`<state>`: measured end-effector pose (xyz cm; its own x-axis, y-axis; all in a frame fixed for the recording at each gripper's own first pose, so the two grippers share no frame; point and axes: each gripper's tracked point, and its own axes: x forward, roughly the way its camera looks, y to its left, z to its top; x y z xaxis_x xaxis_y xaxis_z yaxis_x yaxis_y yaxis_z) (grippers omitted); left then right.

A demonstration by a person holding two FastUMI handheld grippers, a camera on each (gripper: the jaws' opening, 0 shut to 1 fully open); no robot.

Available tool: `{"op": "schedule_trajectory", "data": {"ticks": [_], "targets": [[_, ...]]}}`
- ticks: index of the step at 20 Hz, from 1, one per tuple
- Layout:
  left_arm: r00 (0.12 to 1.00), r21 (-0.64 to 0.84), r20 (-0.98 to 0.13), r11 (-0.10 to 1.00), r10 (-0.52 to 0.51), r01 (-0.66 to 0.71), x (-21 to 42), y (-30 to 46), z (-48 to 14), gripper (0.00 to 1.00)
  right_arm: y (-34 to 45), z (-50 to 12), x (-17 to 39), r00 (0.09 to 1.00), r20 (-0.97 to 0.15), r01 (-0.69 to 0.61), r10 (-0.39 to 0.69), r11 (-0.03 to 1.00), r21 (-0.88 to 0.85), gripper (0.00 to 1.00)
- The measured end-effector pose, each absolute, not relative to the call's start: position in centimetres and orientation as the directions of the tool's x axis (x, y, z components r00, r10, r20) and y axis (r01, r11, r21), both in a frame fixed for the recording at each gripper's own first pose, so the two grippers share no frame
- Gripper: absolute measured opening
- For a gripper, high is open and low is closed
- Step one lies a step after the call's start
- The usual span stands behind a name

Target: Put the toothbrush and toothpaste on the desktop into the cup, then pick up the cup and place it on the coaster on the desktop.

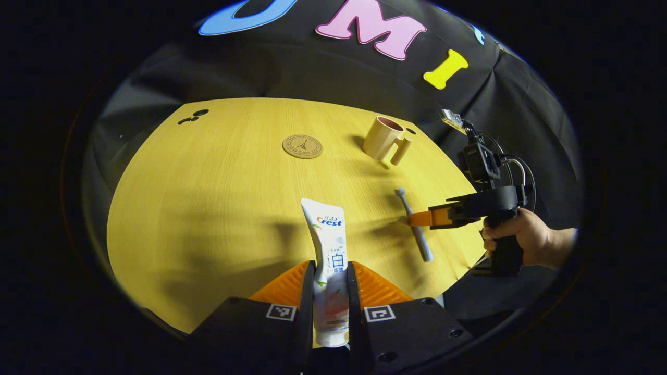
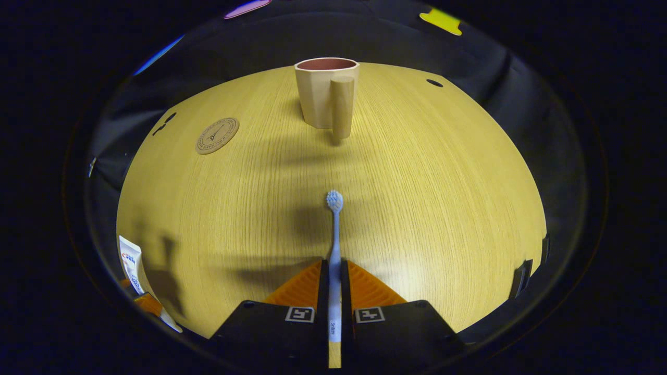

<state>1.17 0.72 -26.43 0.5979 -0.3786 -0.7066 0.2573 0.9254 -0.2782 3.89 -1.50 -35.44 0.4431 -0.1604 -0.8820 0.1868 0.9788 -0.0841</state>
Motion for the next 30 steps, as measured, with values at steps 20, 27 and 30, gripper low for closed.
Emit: {"op": "schedule_trajectory", "data": {"ticks": [20, 27, 30], "targets": [[0.801, -0.318, -0.544, 0.945, -0.251, 0.080, 12.6, -6.3, -17.4, 0.33, -5.1, -28.4, 5.4, 0.528, -0.826, -0.039, 0.198, 0.977, 0.209, 0.07], [0.911, -0.295, -0.315, 0.940, -0.266, 0.173, 23.7, -12.3, -8.1, 0.33, -7.7, -25.3, 6.8, 0.555, -0.780, -0.145, 0.289, 0.957, 0.252, 0.07], [0.924, -0.284, -0.240, 0.932, -0.297, 0.226, 26.9, -15.0, -6.6, 0.33, -9.1, -24.8, 7.5, 0.562, -0.770, -0.121, 0.301, 0.951, 0.284, 0.07]]}}
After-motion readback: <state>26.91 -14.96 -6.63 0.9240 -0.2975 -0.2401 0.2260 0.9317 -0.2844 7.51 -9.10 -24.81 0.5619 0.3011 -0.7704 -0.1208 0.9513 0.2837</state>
